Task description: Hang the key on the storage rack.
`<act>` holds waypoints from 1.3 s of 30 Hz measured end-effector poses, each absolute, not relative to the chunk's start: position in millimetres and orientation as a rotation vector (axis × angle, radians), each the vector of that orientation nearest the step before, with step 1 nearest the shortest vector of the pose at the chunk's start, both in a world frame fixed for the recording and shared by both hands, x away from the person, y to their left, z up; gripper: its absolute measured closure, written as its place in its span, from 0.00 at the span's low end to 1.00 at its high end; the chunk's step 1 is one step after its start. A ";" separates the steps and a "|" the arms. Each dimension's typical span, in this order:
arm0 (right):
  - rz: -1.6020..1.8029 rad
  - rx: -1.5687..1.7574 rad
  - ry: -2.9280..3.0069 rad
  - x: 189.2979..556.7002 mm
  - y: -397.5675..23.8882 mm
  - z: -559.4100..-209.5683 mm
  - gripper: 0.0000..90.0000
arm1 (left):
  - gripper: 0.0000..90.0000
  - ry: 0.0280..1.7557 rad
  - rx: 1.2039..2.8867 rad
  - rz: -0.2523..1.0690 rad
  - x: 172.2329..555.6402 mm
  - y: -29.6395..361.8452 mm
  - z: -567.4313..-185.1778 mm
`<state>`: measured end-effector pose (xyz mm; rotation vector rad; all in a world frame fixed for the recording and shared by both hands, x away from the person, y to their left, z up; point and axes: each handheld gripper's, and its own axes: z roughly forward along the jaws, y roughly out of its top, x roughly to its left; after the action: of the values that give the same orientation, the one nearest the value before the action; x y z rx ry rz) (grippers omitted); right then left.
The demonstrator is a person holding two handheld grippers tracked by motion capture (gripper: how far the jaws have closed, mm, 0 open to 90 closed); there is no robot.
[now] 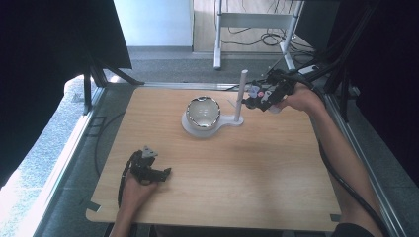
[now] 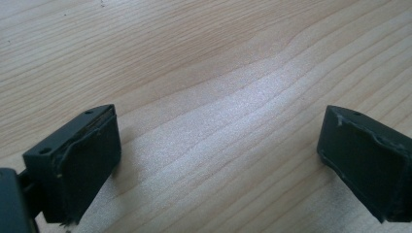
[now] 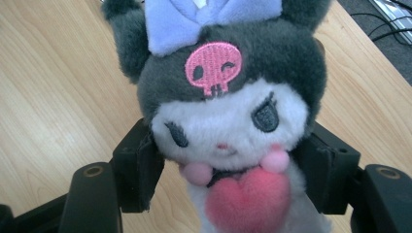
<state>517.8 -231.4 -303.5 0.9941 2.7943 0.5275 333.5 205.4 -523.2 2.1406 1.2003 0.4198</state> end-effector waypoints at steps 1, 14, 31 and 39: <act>0.527 1.006 2.795 518.8 -230.5 -307.8 0.36 | 0.02 1.201 2.139 0.420 333.5 205.4 -523.3; 0.468 1.057 2.770 529.5 -233.5 -340.1 0.36 | 0.02 1.200 2.139 0.423 333.5 205.3 -523.4; 0.468 0.968 2.739 533.1 -217.6 -360.8 0.19 | 0.02 1.200 2.139 0.423 333.5 205.3 -523.4; 0.486 0.910 2.731 522.0 -218.9 -359.1 0.15 | 0.02 1.202 2.137 0.422 333.3 205.1 -523.4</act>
<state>522.0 -218.9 -359.1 0.9096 2.7307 0.4861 333.3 205.1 -523.4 2.1372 1.2024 0.4218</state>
